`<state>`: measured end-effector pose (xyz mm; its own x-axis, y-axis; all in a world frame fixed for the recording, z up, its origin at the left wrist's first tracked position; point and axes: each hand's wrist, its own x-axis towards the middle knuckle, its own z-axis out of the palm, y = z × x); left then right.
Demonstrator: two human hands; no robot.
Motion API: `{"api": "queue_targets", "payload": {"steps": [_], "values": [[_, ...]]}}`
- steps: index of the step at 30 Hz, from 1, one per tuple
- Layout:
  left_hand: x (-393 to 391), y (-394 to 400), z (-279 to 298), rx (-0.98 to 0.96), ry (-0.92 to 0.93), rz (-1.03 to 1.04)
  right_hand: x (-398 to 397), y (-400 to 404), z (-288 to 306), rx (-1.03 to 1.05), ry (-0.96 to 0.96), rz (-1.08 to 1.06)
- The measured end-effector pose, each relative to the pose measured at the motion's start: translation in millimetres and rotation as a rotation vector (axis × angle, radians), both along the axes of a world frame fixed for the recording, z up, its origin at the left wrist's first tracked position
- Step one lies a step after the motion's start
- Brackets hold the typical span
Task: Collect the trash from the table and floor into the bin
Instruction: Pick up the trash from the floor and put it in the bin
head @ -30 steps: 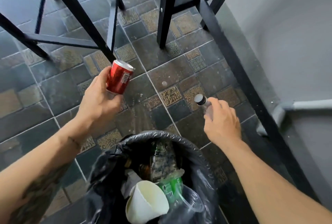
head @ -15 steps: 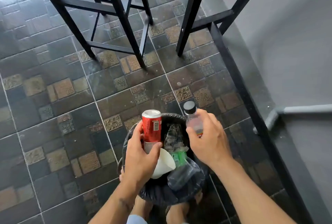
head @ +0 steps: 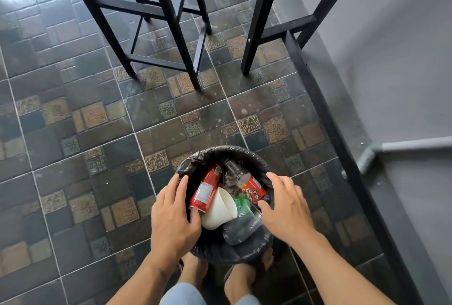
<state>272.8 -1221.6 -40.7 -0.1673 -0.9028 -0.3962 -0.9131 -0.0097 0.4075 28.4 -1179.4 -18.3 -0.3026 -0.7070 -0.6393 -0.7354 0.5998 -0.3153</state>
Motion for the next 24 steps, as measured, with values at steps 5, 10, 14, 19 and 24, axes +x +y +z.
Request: {"api": "queue_targets", "payload": {"steps": [5,10,14,19,24], "values": [[13.3,1.5,-13.2,0.006,-0.006,-0.010,-7.5,11.6,-9.7,-0.025,-0.044,-0.121],[15.5,3.4,-33.9,0.011,0.047,0.015,-0.6,18.7,-29.5,-0.068,-0.053,-0.261],[17.6,10.5,-49.5,0.025,0.101,0.048,11.5,27.7,-44.9,-0.086,-0.066,-0.283],[14.8,13.5,-57.7,0.021,0.177,0.133,23.7,29.6,-51.6,-0.088,0.008,-0.291],[3.5,9.9,-42.3,-0.003,0.212,0.287,16.9,20.0,-34.5,-0.105,0.045,-0.254]]}}
